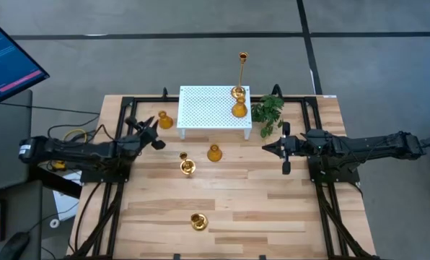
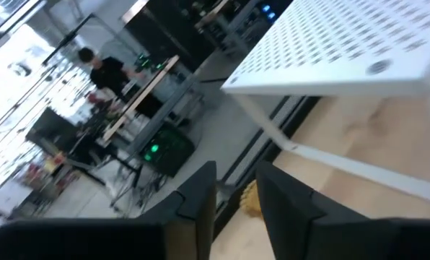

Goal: Pick & Place candle stick holders
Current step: Put the top gold vase on the shelf

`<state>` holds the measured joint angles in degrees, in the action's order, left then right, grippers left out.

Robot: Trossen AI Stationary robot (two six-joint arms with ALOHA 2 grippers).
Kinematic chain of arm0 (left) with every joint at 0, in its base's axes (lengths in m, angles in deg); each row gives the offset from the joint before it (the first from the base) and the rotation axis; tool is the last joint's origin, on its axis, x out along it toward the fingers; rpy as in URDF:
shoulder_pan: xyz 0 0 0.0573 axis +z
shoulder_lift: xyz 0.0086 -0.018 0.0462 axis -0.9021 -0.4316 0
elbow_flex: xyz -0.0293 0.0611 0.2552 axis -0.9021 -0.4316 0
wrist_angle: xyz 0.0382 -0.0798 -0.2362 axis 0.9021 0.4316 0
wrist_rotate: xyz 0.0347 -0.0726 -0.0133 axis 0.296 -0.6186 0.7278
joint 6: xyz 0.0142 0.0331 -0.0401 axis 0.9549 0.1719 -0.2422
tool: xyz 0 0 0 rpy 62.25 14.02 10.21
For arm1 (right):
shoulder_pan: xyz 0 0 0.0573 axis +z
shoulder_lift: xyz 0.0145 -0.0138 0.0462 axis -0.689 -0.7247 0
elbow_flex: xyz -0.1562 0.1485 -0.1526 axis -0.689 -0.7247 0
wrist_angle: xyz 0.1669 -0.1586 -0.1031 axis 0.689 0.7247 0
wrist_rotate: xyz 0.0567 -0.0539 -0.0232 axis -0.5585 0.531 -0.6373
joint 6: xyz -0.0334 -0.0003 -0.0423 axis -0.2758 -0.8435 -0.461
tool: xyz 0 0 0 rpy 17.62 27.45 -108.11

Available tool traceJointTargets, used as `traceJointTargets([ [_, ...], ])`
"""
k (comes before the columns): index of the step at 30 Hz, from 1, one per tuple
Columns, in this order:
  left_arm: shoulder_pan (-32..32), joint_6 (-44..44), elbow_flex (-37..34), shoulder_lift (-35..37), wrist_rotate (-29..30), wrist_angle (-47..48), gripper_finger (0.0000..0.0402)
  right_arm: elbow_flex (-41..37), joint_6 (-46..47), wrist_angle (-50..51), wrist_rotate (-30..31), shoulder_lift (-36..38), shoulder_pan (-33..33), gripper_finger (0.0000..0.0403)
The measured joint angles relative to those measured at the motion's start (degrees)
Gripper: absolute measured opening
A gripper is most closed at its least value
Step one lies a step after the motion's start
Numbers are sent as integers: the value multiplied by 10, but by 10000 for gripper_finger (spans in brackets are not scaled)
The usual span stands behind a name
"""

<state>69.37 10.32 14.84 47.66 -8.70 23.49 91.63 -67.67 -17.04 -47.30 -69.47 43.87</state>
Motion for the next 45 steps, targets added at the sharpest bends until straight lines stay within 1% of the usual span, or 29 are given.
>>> traceJointTargets([
  [2,20,-1,0,0,-2,0,85,0,0,0,0,0,0,0],
  [4,42,-6,0,0,-26,0,71,0,0,0,0,0,0,0],
  [9,102,-44,0,-12,-158,-1,26,0,-2,0,0,0,0,0],
  [11,128,-45,1,-24,-183,0,8,0,-4,0,0,0,0,0],
  [13,154,-45,1,-34,-193,-1,5,0,-4,0,0,0,0,0],
  [15,180,-50,1,-45,-214,1,5,0,-4,1,0,0,0,0],
  [19,217,-84,16,-67,-299,14,5,0,-4,4,0,0,0,0],
  [22,235,-95,37,-79,-341,26,4,0,-4,6,0,0,0,0],
  [26,256,-96,85,-80,-369,106,5,0,-4,11,0,0,0,0],
  [31,285,-95,161,-78,-373,229,4,0,-5,11,0,0,0,0],
  [33,305,-94,190,-78,-412,277,5,0,-5,11,1,0,0,0],
  [34,316,-94,203,-78,-442,296,5,0,-5,11,1,0,0,0],
  [36,342,-94,223,-78,-507,320,5,0,-5,11,1,0,0,0],
  [39,388,-94,250,-83,-578,344,3,0,-5,11,1,0,0,0],
  [42,437,-94,271,-98,-624,379,5,0,-5,11,1,0,0,0],
  [45,477,-92,284,-131,-651,405,6,0,-5,11,1,0,0,0],
])
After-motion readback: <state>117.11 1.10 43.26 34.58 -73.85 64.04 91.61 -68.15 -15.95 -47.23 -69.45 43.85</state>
